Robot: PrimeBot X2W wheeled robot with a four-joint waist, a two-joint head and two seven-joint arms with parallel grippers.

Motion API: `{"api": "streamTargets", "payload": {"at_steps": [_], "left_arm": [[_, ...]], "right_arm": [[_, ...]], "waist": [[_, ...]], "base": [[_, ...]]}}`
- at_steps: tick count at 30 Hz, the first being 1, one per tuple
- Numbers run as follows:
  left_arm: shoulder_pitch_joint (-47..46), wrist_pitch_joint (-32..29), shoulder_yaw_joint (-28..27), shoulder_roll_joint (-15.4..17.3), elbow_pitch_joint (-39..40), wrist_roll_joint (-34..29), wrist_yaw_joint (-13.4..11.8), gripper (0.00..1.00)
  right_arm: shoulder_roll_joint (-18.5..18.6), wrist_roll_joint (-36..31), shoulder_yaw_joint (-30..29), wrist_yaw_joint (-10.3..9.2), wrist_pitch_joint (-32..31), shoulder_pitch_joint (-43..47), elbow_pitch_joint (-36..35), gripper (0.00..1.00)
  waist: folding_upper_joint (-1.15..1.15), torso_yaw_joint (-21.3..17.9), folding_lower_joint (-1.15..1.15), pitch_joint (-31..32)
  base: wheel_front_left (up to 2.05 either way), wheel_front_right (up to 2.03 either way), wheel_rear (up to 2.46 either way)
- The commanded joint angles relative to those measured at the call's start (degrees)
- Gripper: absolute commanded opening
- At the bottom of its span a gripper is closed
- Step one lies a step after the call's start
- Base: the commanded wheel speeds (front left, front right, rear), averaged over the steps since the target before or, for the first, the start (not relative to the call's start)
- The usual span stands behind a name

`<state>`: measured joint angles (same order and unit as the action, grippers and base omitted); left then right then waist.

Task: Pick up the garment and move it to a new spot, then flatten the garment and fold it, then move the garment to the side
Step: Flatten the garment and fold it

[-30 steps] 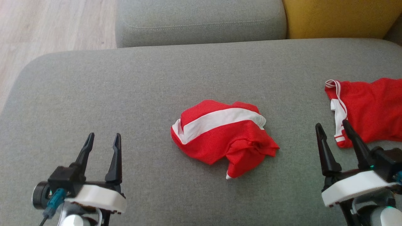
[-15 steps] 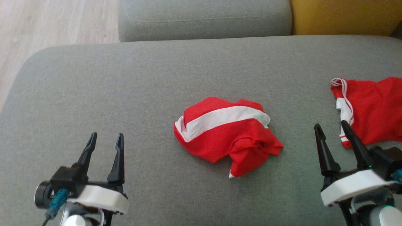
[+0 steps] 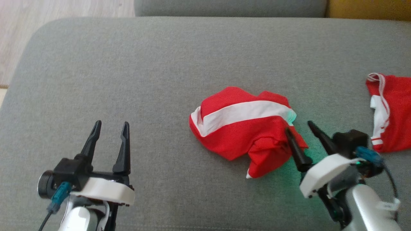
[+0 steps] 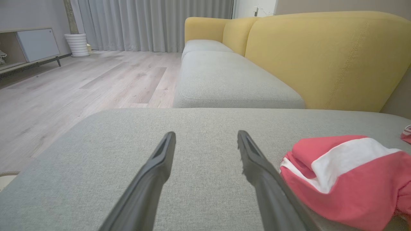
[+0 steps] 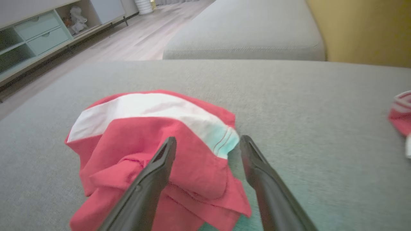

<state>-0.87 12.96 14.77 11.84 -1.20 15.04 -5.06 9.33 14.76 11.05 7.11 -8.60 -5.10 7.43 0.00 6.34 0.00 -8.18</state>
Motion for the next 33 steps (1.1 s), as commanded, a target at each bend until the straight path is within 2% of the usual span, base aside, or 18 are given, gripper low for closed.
{"api": "streamTargets", "payload": {"at_steps": [1,5,6,7,8,13,21,26,30,33], "left_arm": [[-3.11,0.66,-1.79,0.38,1.83,-0.18,-0.3,1.0],[-3.68,0.96,-1.91,0.38,1.56,-0.08,-0.3,1.0],[-3.83,1.03,-1.88,0.34,1.49,-0.08,-0.28,1.0],[-3.97,1.1,-1.86,0.3,1.43,-0.09,-0.28,1.0],[-4.09,1.16,-1.88,0.27,1.42,-0.11,-0.34,1.0],[-4.34,1.4,-2.0,0.19,1.32,-0.16,-0.63,1.0],[-4.15,1.59,-2.54,0.53,1.18,0.01,-1.02,1.0],[-4.29,1.69,-2.61,0.69,1.11,0.23,-0.87,1.0],[-4.66,1.75,-2.38,0.62,1.04,0.3,-0.72,1.0],[-4.83,1.79,-2.13,0.44,0.94,0.26,-0.79,1.0]], "right_arm": [[0.82,0.54,2.81,0.37,-0.51,-3.08,0.6,1.0],[1.11,1.13,5.93,0.37,-2.84,-4.6,5.19,1.0],[1.1,1.5,6.32,0.37,-3.2,-4.82,5.98,0.81],[1.17,1.69,6.64,0.37,-3.37,-5.06,6.56,0.44],[1.17,1.94,6.86,0.37,-3.35,-5.28,6.92,0.0],[1.64,1.52,6.36,0.37,-0.87,-6.36,5.81,0.0],[2.13,-1.16,2.33,0.37,0.88,-5.96,-2.16,0.0],[2.49,-3.07,-3.9,0.37,-0.46,-3.06,-7.49,0.0],[2.31,-3.95,-8.19,0.37,-2.03,0.84,-7.02,0.0],[1.68,-3.55,-8.27,0.37,-2.49,3.01,-3.37,0.0]], "waist": [[0.0,0.9,0.0,-1.18],[0.0,1.42,0.0,-2.09],[0.0,1.53,0.0,-2.26],[0.0,1.59,0.0,-2.43],[0.0,1.6,0.0,-2.64],[0.0,1.18,0.0,-3.06],[0.0,-0.67,0.0,-2.44],[0.0,-1.94,0.0,-2.28],[0.0,-2.42,0.0,-2.49],[0.0,-2.67,0.0,-2.62]], "base": [[0.0,0.0,0.0],[0.0,0.0,0.0],[0.0,0.0,0.0],[0.0,0.0,0.0],[0.0,0.0,0.0],[0.0,0.0,0.0],[0.0,0.0,0.0],[0.0,0.0,0.0],[0.0,0.0,0.0],[0.0,0.0,0.0]]}}
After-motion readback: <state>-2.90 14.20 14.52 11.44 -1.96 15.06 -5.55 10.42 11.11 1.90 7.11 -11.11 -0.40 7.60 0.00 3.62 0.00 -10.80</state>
